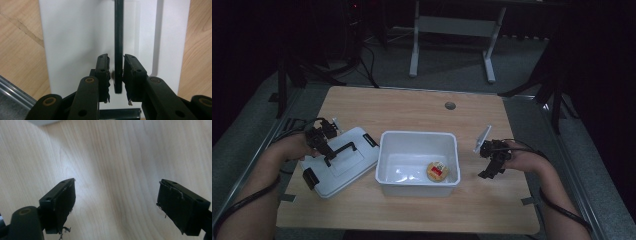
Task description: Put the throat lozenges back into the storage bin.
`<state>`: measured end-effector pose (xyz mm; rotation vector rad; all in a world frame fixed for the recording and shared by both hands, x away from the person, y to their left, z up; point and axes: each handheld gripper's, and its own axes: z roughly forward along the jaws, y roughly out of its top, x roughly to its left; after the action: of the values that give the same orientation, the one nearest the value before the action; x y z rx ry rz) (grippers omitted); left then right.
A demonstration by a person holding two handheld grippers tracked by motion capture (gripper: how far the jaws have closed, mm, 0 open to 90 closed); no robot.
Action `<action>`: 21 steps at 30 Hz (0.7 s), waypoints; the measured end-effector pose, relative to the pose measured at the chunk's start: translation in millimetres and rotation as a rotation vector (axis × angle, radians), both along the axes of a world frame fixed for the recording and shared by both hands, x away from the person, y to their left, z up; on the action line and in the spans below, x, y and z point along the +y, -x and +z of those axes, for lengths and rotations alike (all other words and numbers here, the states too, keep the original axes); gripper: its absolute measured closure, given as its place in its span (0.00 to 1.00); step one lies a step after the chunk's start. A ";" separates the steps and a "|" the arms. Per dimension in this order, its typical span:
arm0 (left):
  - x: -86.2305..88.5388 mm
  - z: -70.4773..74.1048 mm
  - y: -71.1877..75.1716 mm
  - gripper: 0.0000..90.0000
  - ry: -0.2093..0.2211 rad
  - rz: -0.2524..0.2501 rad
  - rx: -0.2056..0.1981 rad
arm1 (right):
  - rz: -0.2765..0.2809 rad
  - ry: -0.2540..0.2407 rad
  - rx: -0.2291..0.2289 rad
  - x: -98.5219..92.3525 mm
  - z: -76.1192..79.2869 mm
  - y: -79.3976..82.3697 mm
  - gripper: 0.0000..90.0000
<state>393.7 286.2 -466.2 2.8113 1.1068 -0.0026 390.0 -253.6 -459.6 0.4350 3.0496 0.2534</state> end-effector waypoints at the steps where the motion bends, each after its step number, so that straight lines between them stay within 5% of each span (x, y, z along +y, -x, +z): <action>1: 2.2 -1.0 0.5 0.82 0.009 0.006 0.008 | -0.005 0.001 0.003 -2.5 -1.3 0.5 0.16; 7: 10.0 -7.3 2.2 0.82 0.009 0.019 0.011 | -0.025 -0.006 0.015 -15.2 -8.9 8.7 0.16; 15: 10.9 -14.1 -2.2 0.78 0.052 0.024 0.072 | -0.054 -0.017 0.027 -32.0 -19.3 19.3 0.15; 21: 8.5 -17.7 -3.5 0.85 0.039 0.020 0.060 | -0.082 -0.059 -0.001 -46.3 -25.7 27.8 0.15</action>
<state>397.2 294.7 -483.9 2.7826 1.1343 -0.1071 362.1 -300.0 -485.3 0.5619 3.0215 0.3393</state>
